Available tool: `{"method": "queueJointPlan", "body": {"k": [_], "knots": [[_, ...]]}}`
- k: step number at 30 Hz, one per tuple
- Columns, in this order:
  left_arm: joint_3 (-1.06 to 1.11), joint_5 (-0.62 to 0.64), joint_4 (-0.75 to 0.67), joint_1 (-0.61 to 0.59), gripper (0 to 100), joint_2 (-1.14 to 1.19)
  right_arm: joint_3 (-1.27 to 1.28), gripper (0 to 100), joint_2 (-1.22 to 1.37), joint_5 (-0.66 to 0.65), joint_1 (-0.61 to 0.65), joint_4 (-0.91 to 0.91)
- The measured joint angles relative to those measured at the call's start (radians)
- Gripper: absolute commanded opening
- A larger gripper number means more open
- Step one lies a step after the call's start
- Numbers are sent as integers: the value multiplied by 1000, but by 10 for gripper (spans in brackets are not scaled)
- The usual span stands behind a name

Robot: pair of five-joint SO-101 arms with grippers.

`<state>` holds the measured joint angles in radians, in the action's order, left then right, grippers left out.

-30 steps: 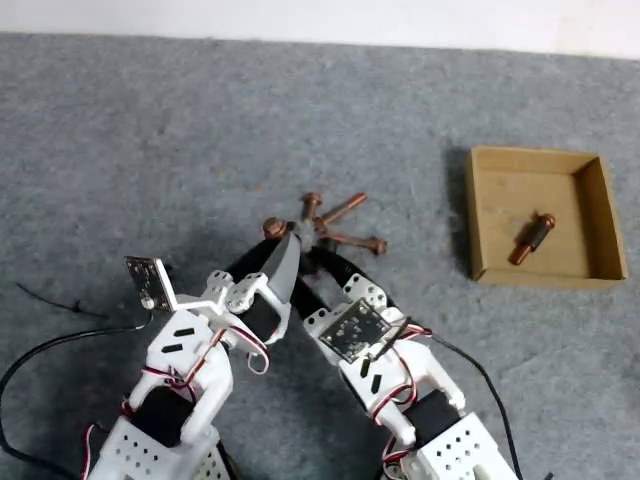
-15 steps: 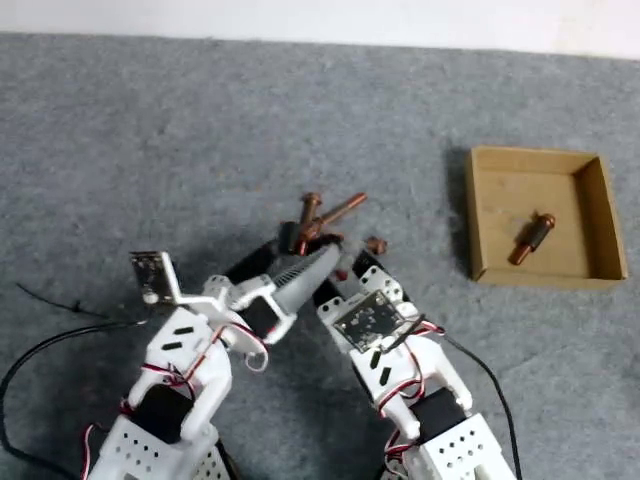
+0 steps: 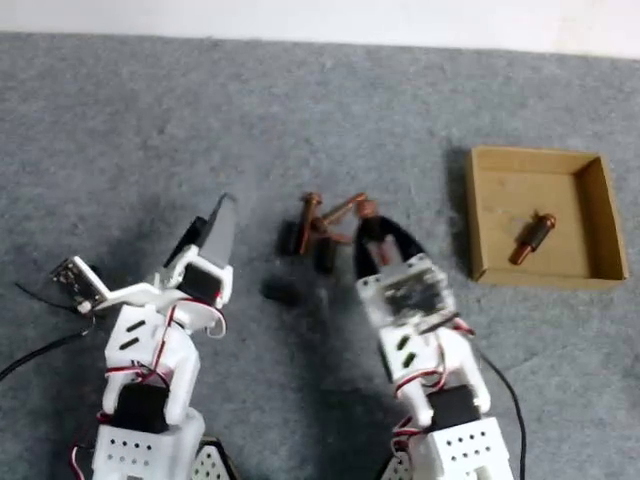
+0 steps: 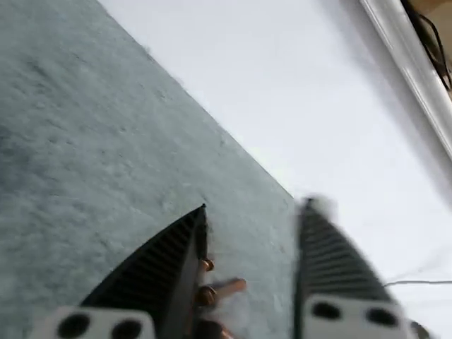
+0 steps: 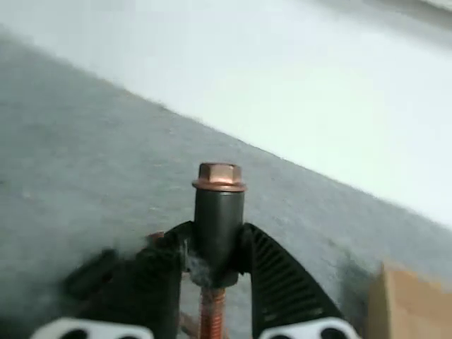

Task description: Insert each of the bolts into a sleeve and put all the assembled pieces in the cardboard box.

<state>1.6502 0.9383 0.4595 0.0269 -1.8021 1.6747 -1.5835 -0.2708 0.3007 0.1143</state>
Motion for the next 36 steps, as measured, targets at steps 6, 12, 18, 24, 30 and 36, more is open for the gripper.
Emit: {"method": "queueJointPlan", "body": {"k": [6,12,18,24,30,36], "knots": [[18,-80,0,-41,4,0,0,5,0,124,-196,5],[26,-94,0,-44,5,0,0,5,2,132,-342,170],[26,-94,0,-44,5,0,-107,5,91,132,-420,184],[26,-153,0,-44,5,2,-422,5,519,132,-430,184],[26,-157,57,-44,5,2,-790,9,1062,140,-503,184],[26,-157,66,-44,6,2,-1030,10,1433,141,-597,184]]}}
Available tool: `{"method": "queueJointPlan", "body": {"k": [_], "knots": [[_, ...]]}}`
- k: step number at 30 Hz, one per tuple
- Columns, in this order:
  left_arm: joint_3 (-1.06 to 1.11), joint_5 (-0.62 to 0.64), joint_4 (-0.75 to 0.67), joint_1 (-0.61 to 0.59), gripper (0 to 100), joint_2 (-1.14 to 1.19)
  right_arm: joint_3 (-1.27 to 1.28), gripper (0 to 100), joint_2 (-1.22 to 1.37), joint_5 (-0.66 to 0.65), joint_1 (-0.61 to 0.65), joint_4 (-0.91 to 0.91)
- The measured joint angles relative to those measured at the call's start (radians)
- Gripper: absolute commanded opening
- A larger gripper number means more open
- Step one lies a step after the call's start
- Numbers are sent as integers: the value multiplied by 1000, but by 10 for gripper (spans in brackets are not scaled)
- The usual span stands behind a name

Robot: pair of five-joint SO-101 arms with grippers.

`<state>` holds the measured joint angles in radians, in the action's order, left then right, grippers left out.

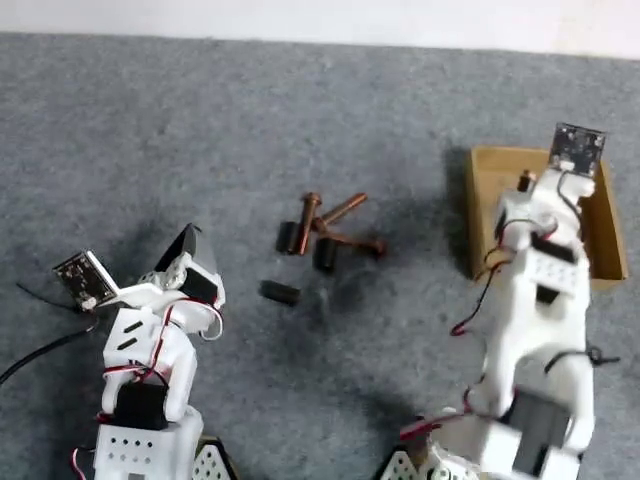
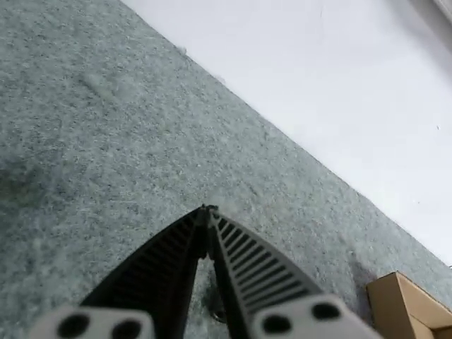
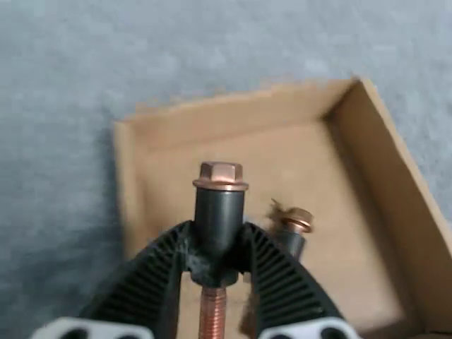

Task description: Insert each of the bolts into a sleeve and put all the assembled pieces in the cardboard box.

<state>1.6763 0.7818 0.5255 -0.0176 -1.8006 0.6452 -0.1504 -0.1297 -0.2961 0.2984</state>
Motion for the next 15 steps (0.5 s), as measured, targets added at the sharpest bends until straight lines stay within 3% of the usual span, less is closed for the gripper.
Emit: {"method": "queueJointPlan", "body": {"k": [3,9,15], "knots": [[0,-3,0,0,6,0,-37,51,87,0,-23,0],[0,-6,0,0,6,0,-49,320,110,0,-20,-2],[0,-6,0,0,6,0,-57,339,110,0,-20,35]]}}
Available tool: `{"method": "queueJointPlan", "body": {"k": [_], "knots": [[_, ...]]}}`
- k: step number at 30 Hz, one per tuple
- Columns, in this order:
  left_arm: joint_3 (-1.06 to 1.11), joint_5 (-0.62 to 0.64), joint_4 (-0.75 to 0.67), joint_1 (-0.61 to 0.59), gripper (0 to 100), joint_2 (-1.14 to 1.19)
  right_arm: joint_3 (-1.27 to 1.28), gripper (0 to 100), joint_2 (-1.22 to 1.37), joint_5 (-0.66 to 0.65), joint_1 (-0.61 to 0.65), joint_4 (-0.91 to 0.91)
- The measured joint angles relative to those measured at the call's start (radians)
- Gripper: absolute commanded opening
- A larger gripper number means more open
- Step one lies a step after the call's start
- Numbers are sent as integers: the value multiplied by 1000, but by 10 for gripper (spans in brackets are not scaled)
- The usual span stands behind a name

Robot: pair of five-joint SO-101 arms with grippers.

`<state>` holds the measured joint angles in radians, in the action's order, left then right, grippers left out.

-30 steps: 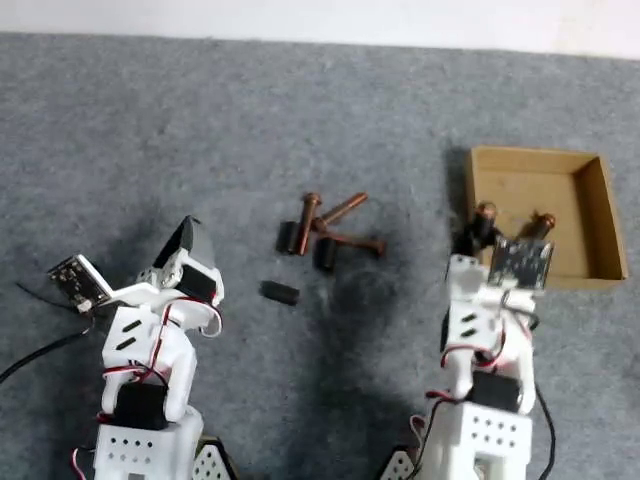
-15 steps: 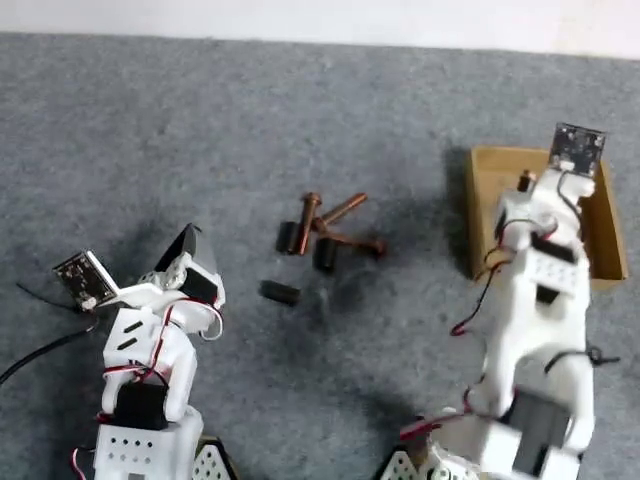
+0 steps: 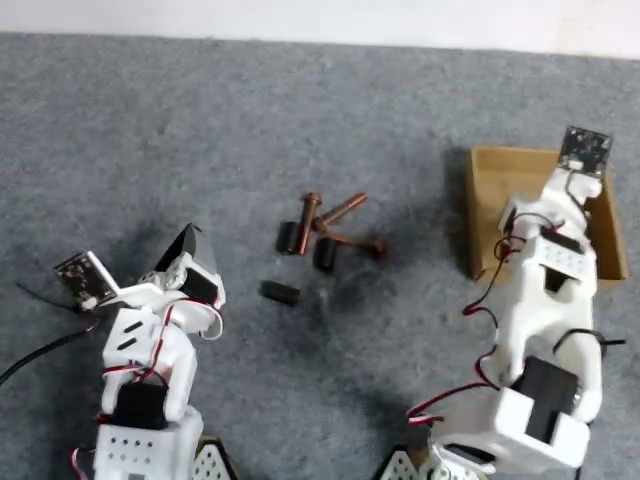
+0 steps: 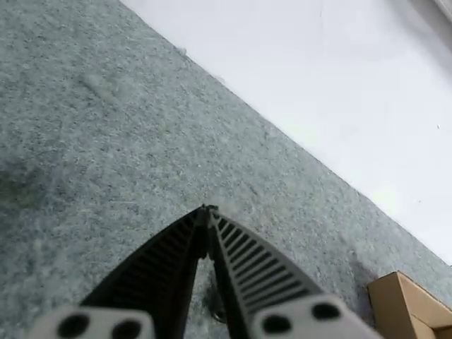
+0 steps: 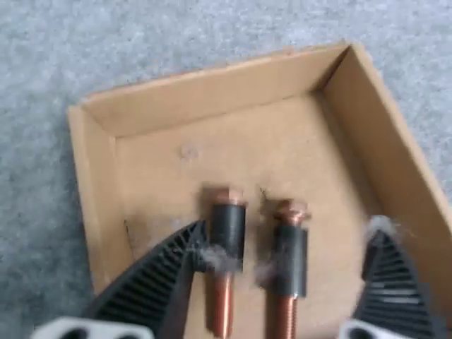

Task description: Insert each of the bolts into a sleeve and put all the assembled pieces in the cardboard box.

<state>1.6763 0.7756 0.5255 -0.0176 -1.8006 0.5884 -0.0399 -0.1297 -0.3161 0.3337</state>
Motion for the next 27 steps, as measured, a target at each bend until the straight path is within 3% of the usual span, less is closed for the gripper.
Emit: {"method": "queueJointPlan", "body": {"k": [9,22,27], "knots": [[0,0,0,0,6,0,21,339,-219,0,126,255],[0,0,0,0,8,0,364,339,-601,3,710,307],[0,0,0,0,8,0,374,339,-588,153,879,307]]}}
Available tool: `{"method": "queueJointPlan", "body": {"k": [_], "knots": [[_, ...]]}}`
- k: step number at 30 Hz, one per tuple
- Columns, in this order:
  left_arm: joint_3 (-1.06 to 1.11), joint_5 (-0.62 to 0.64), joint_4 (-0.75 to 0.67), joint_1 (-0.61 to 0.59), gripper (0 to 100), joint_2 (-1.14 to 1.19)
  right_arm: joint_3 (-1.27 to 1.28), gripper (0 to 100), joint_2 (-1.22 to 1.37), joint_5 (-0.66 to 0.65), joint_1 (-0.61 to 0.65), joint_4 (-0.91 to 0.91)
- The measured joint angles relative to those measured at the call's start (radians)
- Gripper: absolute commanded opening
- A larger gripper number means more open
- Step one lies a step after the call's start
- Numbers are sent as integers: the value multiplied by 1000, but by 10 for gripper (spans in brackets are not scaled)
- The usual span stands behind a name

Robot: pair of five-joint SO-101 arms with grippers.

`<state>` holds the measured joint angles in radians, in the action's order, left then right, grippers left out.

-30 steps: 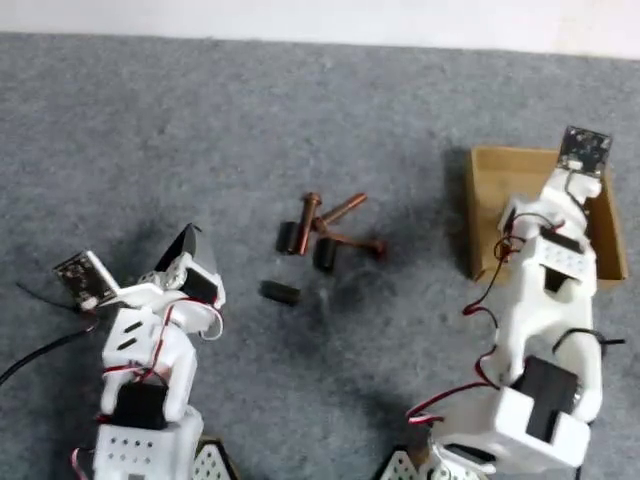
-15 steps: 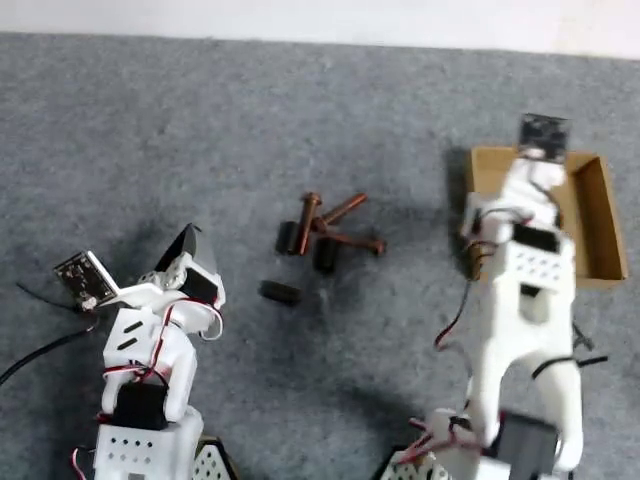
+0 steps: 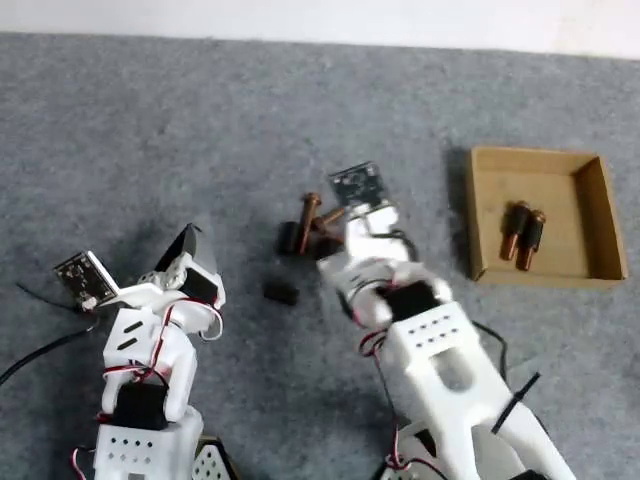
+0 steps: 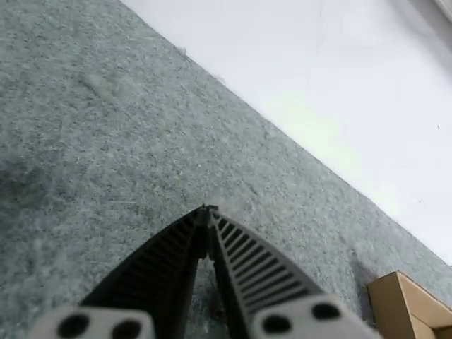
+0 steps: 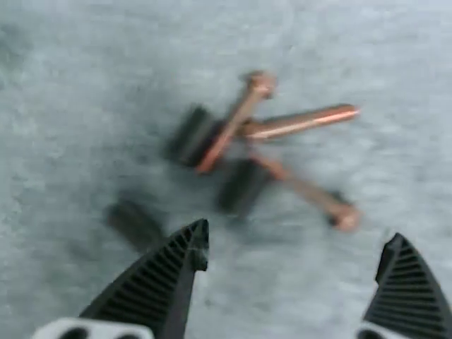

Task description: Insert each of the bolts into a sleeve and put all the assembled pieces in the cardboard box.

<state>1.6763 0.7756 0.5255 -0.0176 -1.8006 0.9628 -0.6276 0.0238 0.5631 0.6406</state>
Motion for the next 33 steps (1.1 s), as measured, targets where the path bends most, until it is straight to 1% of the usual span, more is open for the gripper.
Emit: {"method": "queueJointPlan", "body": {"k": [2,5,8,14,20,24,26,33], "knots": [[0,0,0,0,8,0,-2,339,41,60,32,-5],[0,0,0,0,8,0,-49,339,143,106,52,-55],[0,0,0,0,8,0,-118,339,282,149,54,-68],[0,0,0,0,8,0,-247,339,508,184,57,-74],[0,0,0,0,8,0,-275,339,583,192,14,-75],[0,0,0,0,8,0,-275,339,601,265,3,-75],[0,0,0,0,8,0,-275,339,609,279,2,-75],[0,0,0,0,8,0,-381,338,713,293,-5,-94]]}}
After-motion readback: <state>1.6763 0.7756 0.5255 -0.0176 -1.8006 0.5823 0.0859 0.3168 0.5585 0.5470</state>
